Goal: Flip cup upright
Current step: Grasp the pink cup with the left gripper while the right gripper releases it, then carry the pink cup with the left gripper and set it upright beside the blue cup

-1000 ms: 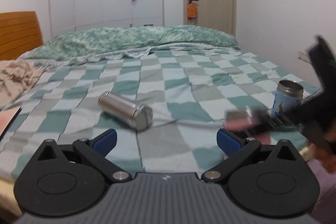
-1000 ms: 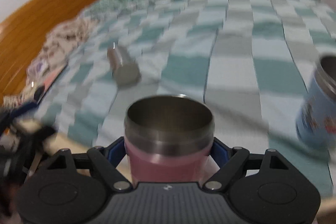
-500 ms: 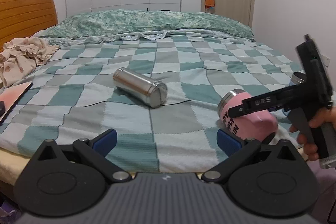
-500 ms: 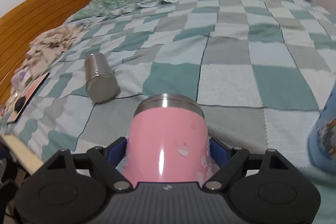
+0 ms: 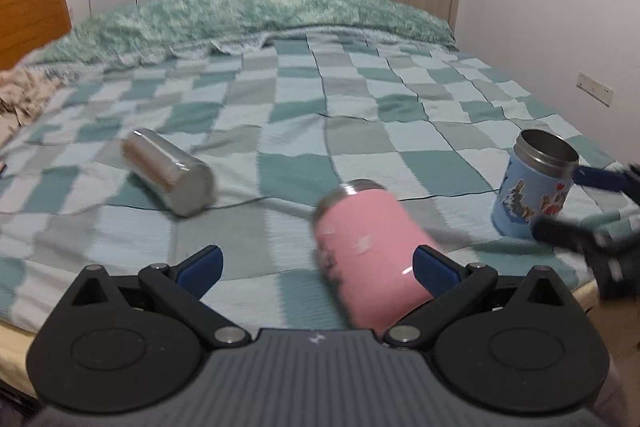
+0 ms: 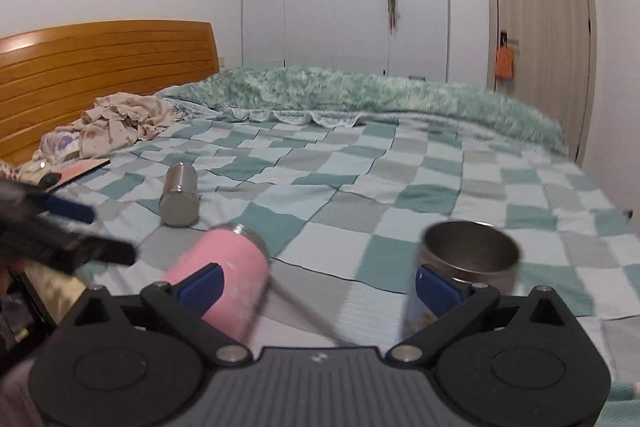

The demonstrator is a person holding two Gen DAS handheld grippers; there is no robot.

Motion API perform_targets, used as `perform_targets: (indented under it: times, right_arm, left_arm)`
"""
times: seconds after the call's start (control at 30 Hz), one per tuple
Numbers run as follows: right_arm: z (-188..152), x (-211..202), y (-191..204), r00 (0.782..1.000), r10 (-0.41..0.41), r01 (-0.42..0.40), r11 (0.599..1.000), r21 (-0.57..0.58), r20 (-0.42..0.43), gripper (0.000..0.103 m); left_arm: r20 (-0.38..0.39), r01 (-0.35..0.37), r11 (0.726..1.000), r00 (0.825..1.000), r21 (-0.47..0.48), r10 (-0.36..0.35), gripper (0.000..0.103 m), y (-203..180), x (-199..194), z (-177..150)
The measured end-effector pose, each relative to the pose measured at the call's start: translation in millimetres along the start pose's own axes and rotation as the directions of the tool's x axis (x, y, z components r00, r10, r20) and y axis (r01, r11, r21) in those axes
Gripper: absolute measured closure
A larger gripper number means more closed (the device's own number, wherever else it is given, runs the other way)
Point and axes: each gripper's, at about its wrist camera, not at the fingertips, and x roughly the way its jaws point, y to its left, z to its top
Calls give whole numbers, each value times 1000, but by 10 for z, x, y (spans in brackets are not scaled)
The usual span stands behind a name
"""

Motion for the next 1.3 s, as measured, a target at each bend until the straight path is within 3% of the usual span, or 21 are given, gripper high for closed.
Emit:
perform_targets:
  times: [0.33,0.57,0.6,0.67,0.7,0.97,1.17,1.3]
  right_arm:
    - [-328,-82,-398,999,-2,3,1000,-22,33,1]
    - [-446,-39,-571,999,23,-23,1000,5,37,1]
    - [-456,-30,-586,999,25,-25,1000,7,39,1]
    - [-479,-14,-600,999,30,-31,999,10,40,1]
    - [-481,-3,-587,999,33,-34,999,10,41,1]
    - [-540,28,-495,998,50,-51,999,3,45,1]
    - [-619,22,-463,998,48,-50,998,43,50,1]
    - [-703,-8,-421,997,41,-44,998,54,58,1]
  left_arm:
    - [-128,-82,995,989,-62,74,0,-368,579,269]
    - [-306,-140,983,947,-120,97,0,-359,1112,370]
    - [-328,-146,981,940,-128,97,2,-353,1168,365]
    - [-365,-131,978,929,-165,62,14,-326,1262,338]
    - [-375,-129,975,925,-180,53,14,-325,1284,324]
    - [-268,-129,981,960,-143,87,15,-471,1010,256]
    - [-127,-109,984,988,-144,90,16,-512,673,157]
    - [-27,-96,987,995,-132,93,17,-552,465,83]
